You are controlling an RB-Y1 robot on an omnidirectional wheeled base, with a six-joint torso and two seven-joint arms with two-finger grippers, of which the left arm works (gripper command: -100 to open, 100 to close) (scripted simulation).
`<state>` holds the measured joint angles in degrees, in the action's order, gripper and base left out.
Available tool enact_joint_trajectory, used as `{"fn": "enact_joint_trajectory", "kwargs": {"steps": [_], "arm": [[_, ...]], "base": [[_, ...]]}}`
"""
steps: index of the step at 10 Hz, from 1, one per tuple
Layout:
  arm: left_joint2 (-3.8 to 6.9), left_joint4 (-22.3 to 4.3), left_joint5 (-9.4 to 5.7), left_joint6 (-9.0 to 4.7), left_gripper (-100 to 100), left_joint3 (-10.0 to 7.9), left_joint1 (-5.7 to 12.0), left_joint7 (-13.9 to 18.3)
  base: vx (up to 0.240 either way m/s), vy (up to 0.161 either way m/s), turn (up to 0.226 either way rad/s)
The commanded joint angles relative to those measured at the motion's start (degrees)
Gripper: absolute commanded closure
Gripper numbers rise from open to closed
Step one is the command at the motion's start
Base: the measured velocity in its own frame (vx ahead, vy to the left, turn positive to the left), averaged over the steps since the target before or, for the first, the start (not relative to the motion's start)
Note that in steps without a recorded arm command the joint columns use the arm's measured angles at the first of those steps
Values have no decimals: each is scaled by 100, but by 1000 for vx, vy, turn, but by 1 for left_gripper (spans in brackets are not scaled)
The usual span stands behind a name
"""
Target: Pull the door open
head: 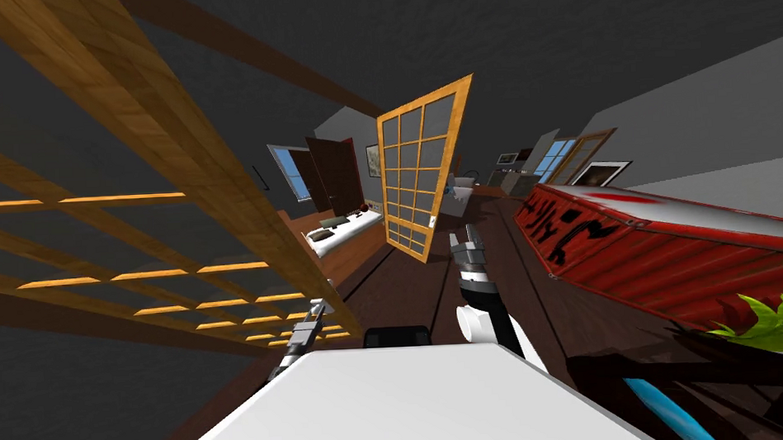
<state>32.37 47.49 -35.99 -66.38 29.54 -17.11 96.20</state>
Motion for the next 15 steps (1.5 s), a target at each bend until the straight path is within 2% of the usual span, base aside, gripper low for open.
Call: {"fn": "enact_joint_trajectory", "kwargs": {"steps": [1,5,6,7,8,9,12,13,15], "arm": [[39,-74,35,-106,100,67,-11,84],[124,-239,106,-329,100,188,2,247],[112,-216,95,-270,100,172,-4,217],[128,-280,203,-456,100,284,-79,249],[136,-307,249,-541,100,328,-108,261],[151,-352,329,-688,100,404,-157,280],[184,-455,508,-1018,100,573,-267,324],[190,-473,539,-1074,100,602,-285,331],[212,-541,657,-1290,100,714,-358,358]], "base": [[-207,39,-138],[-207,44,-120],[-92,22,-24],[-29,-16,24],[-26,-26,37],[-20,-29,23],[-30,-14,10],[-29,10,1],[-43,27,13]]}}
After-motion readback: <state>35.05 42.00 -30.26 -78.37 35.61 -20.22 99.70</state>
